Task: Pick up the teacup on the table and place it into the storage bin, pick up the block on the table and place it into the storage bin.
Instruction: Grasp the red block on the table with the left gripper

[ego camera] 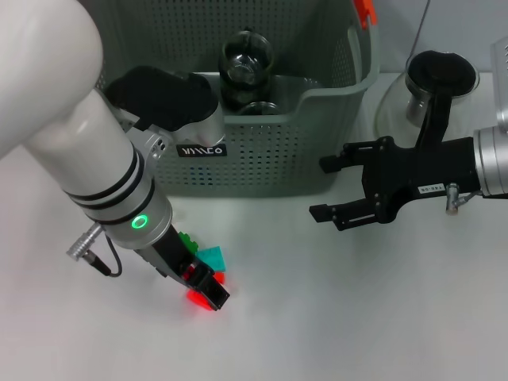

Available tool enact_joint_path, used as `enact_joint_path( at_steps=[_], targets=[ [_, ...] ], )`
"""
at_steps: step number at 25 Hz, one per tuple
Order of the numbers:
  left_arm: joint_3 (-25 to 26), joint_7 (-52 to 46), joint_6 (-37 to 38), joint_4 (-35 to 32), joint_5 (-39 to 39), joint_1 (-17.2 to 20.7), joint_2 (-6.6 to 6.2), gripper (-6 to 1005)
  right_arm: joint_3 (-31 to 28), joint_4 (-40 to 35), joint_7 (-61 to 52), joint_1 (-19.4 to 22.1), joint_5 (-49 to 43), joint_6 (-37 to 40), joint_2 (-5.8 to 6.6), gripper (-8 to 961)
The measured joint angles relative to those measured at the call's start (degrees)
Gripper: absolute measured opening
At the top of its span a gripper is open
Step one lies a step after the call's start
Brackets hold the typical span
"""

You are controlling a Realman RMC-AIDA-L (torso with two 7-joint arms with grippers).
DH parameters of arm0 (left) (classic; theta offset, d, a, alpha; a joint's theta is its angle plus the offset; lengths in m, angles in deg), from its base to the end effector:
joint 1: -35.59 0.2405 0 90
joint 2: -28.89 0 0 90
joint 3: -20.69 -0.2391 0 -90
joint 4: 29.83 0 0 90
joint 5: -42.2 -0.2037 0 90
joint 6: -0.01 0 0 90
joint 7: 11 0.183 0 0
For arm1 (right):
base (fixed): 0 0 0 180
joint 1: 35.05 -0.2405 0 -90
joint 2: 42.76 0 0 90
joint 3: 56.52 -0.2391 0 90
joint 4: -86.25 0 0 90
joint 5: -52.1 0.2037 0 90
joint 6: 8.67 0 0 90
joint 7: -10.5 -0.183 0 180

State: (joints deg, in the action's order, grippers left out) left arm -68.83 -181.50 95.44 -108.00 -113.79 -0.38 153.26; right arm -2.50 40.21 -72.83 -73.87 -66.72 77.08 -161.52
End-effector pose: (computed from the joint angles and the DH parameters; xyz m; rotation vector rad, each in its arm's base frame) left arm -0.1733 0.3098 -0.0682 -2.4257 -1.2456 0.6962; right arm 0.1748 0.3602 -0.0419 -2.9471 0.2360 0.3755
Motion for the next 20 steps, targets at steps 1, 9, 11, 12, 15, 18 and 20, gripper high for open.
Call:
enact_joint_path(
  at_steps=[1, 9, 11, 12, 15, 18, 20],
  targets=[
    [-0.23, 0.0, -0.97, 0.51, -0.03, -0.06, 0.0, 946, -0.03, 0.02, 0.03, -0.05, 0.01, -0.01, -0.03, 854],
    [-2.05, 0.13, -3.66, 2.87, -0.09, -0.13, 0.08, 945, 0.03, 0.46, 1.24, -0.24, -0.07, -0.6, -0.62, 852],
    [-3.04, 0.13, -4.28, 3.09, -0.1, -0.14, 0.15, 945, 0.03, 0.47, 1.48, -0.24, -0.05, -0.66, -0.66, 852],
    [-3.37, 0.13, -4.47, 3.1, -0.11, -0.15, 0.16, 944, 0.03, 0.48, 1.54, -0.23, -0.02, -0.73, -0.68, 852],
    [-4.64, 0.11, -5.53, 3.15, -0.11, -0.04, 0.18, 944, -0.04, 0.55, 2.15, -0.13, 0.11, -1.12, -0.85, 853],
    [-5.17, 0.11, -5.94, 3.21, -0.24, -0.02, 0.17, 944, -0.21, 0.59, 2.64, 0.06, 0.15, -1.35, -1.05, 853],
    [-5.64, 0.11, -6.01, 3.2, -0.83, 0.03, 0.15, 943, -0.31, 0.6, 2.76, 0.14, 0.17, -1.37, -1.05, 853]
  ],
)
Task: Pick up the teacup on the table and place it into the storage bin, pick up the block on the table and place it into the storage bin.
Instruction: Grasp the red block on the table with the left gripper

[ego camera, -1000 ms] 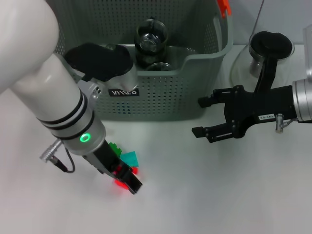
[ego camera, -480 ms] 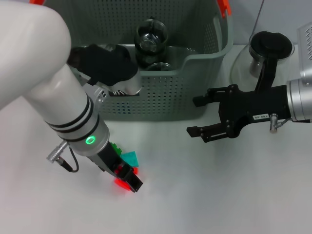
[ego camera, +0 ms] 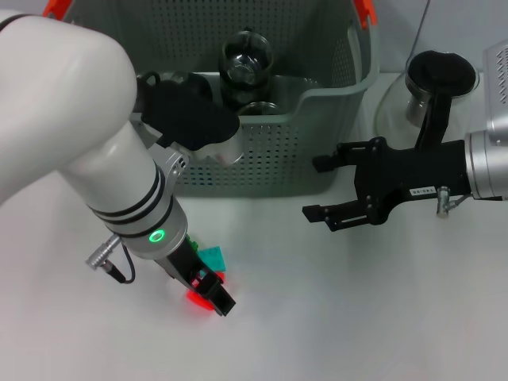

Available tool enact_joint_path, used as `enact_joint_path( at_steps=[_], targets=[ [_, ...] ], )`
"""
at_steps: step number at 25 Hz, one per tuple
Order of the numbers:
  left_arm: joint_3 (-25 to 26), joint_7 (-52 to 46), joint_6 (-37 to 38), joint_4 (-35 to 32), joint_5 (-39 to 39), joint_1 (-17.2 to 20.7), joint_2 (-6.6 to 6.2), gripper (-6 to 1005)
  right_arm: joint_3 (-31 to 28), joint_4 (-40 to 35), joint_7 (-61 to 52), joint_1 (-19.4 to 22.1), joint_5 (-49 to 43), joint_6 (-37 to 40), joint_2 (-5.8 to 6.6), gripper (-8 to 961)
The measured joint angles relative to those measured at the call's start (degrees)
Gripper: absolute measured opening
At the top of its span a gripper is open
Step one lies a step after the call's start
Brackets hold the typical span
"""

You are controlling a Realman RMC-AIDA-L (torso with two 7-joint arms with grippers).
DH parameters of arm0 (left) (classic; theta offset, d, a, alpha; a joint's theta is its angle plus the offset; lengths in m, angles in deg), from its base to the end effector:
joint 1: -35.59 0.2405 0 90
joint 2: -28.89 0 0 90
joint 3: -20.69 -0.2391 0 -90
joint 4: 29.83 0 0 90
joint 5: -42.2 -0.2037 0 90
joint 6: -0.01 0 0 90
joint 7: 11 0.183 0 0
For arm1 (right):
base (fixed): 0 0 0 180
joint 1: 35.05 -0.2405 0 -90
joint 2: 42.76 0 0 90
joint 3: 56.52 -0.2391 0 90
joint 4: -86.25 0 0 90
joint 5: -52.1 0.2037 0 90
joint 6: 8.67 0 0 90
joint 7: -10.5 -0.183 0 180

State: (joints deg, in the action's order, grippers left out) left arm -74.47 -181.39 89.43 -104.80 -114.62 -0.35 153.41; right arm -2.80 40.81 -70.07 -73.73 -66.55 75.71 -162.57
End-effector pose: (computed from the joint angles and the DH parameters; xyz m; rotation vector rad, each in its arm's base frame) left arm -0.1774 0.3111 -0.0879 -2.4447 -1.1425 0.7210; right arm 0.1738 0.3601 -0.0488 -2.9328 0.1928 0.3899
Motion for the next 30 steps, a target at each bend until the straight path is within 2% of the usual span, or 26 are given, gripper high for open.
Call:
enact_joint_path(
  at_steps=[8, 18, 26, 30],
  targets=[
    [-3.24, 0.05, -0.17, -0.4, -2.95, 0.32, 0.11, 942, -0.16, 0.08, 0.23, 0.18, 0.09, -0.22, -0.09, 853],
    [-2.37, 0.95, 0.73, -0.78, -3.11, 0.54, -0.04, 941, -0.01, 0.14, 0.24, 0.18, 0.09, -1.28, -0.06, 851],
    [6.83, 7.97, 9.74, -5.83, 0.49, 2.78, -0.14, 940, 0.16, 0.24, -0.24, 0.18, -0.07, -1.2, -0.06, 852],
    [14.51, 15.71, 13.29, -5.26, 7.79, 3.49, -0.16, 940, 0.16, 0.86, -0.29, -0.06, -0.23, -1.34, -0.07, 852]
  ],
)
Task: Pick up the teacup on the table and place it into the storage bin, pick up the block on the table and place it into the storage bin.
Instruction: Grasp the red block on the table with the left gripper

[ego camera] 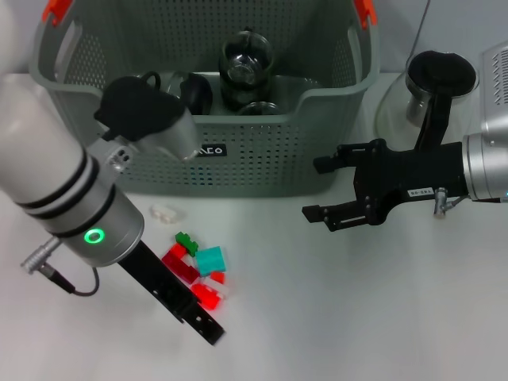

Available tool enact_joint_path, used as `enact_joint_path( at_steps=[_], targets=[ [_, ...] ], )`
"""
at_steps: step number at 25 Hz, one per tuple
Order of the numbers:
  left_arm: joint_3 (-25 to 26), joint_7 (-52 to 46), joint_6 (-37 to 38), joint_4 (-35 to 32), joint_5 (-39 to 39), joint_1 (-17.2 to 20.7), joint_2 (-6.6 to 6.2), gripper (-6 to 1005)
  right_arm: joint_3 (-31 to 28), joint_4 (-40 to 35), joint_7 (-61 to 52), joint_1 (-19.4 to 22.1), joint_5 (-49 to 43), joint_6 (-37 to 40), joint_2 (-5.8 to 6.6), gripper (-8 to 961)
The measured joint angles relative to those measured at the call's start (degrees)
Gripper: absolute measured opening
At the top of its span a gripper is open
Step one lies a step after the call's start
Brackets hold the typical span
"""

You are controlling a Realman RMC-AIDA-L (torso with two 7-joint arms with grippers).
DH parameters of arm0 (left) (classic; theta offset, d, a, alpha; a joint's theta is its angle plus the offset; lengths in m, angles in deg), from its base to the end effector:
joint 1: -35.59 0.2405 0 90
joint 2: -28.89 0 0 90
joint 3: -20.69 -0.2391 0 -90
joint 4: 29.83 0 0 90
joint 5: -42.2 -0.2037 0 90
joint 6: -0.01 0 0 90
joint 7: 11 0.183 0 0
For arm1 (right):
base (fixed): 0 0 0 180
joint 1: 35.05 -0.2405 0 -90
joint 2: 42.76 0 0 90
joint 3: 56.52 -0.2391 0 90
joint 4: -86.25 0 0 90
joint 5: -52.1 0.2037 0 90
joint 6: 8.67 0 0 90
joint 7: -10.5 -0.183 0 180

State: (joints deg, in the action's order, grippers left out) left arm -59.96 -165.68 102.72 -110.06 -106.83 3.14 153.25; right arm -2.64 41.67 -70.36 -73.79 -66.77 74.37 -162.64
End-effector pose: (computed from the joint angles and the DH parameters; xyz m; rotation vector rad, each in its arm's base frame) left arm -0.1787 0.2893 -0.0519 -2.6760 -1.2100 0.6375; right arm 0.1770 0.3617 -0.0517 -2.9233 0.2190 0.3775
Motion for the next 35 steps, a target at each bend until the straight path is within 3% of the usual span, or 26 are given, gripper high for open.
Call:
enact_joint_path(
  at_steps=[7, 12, 23, 35],
  targets=[
    [14.46, 15.77, 3.95, 5.89, 12.77, 0.24, -0.17, 939, 0.0, 0.03, -0.17, -0.09, -0.04, 0.15, 0.0, 852],
    [20.56, 27.32, 5.59, 10.02, 19.99, 1.49, -0.32, 938, 0.06, 0.05, -0.89, -0.29, -0.04, 0.44, 0.01, 852],
    [21.46, 45.14, 1.42, 15.99, 19.06, 3.56, -1.76, 937, -0.26, 2.19, -1.9, -1.0, 0.51, -0.67, -0.21, 851],
    [21.05, 59.91, -4.01, 15.86, 9.68, 2.24, -2.07, 935, -0.08, 7.2, -5.1, -3.41, 4.8, -3.29, -0.35, 851]
  ],
)
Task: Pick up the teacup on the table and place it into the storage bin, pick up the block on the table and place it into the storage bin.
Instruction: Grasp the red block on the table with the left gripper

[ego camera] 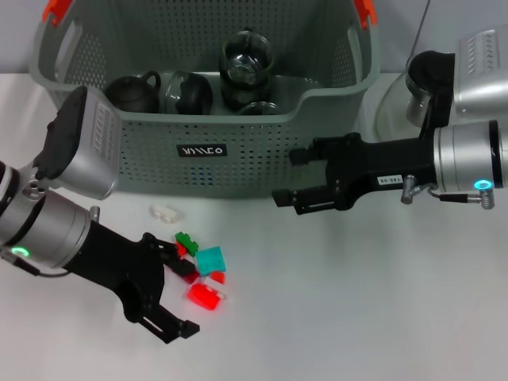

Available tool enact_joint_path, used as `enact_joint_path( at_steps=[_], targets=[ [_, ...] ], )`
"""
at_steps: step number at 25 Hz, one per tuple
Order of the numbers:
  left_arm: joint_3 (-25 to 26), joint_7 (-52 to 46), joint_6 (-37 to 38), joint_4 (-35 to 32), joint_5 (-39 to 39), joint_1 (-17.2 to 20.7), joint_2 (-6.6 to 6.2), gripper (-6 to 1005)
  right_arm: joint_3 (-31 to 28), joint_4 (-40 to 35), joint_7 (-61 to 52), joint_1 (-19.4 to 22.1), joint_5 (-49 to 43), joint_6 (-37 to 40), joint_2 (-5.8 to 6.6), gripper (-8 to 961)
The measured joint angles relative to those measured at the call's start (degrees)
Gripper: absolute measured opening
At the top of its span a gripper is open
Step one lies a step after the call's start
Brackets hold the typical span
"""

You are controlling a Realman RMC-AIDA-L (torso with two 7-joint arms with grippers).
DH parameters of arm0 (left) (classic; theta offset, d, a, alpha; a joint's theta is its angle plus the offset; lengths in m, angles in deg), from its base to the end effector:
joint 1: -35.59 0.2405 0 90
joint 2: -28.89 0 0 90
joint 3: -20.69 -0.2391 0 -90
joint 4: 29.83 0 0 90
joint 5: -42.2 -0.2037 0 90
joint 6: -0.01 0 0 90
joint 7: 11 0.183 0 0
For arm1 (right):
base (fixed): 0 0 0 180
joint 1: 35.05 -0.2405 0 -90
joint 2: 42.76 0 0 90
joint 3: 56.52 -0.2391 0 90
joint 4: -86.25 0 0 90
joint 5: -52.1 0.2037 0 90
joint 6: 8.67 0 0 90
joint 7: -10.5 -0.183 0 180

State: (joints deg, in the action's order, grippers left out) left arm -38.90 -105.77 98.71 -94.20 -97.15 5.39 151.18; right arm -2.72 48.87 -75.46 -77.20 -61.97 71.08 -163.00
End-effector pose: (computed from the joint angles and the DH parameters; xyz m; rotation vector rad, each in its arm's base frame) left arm -0.2239 0.2985 -0.0374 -3.1133 -0.3745 0.1871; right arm 0.1599 0.3683 -0.0681 -2.9059 0.4412 0.5176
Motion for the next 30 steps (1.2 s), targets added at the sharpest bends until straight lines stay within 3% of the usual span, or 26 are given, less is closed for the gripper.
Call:
enact_joint_path(
  at_steps=[7, 19, 25, 30],
  targets=[
    [-0.78, 7.25, -0.76, -0.13, -1.64, -2.08, 0.06, 934, 0.15, 1.23, -1.59, -0.35, 2.18, -0.4, -0.06, 852],
    [-13.36, 9.08, -6.71, -0.63, -2.41, -3.86, 0.96, 933, -0.23, 2.32, -1.81, -0.65, 2.46, -0.76, 0.03, 852],
    [-14.47, 9.24, -7.13, -0.9, -4.89, -4.55, 1.51, 932, -0.26, 2.31, -1.85, -0.65, 2.46, -1.35, 0.06, 852],
    [-15.93, 8.81, -7.27, -2.23, -7.69, -4.6, 1.82, 716, -0.3, 2.32, -1.85, -0.65, 2.46, -1.73, 0.09, 852]
  ],
)
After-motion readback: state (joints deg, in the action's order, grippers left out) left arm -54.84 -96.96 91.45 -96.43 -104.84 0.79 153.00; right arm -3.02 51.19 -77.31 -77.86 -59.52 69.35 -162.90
